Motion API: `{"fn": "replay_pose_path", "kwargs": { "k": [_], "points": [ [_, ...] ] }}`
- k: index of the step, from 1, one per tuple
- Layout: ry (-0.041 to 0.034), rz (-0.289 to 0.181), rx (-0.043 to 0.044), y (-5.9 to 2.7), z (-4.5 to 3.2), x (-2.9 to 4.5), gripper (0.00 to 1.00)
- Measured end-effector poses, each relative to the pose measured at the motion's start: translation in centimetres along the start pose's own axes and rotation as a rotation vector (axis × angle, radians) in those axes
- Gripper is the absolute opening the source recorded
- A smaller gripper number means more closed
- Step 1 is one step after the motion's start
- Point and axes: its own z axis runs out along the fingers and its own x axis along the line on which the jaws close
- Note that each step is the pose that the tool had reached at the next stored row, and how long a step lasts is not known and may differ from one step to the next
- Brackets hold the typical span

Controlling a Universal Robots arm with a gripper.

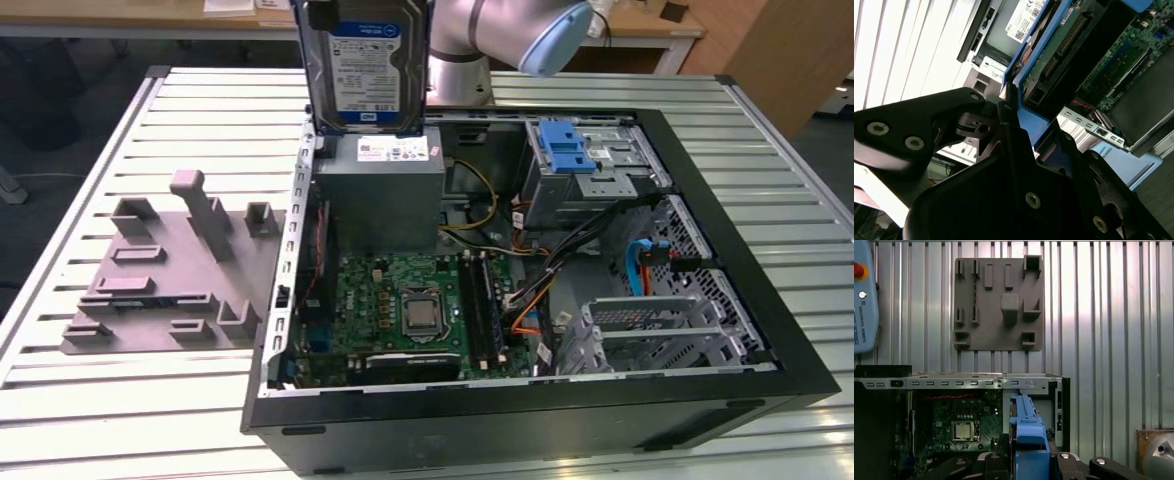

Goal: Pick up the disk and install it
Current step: 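Pick up the disk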

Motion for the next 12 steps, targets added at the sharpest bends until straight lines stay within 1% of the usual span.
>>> {"fn": "replay_pose_path", "kwargs": {
  "k": [12],
  "points": [
    [0.0000, 0.000, 0.0000, -1.60, -0.03, -0.03, 0.36]
  ]
}}
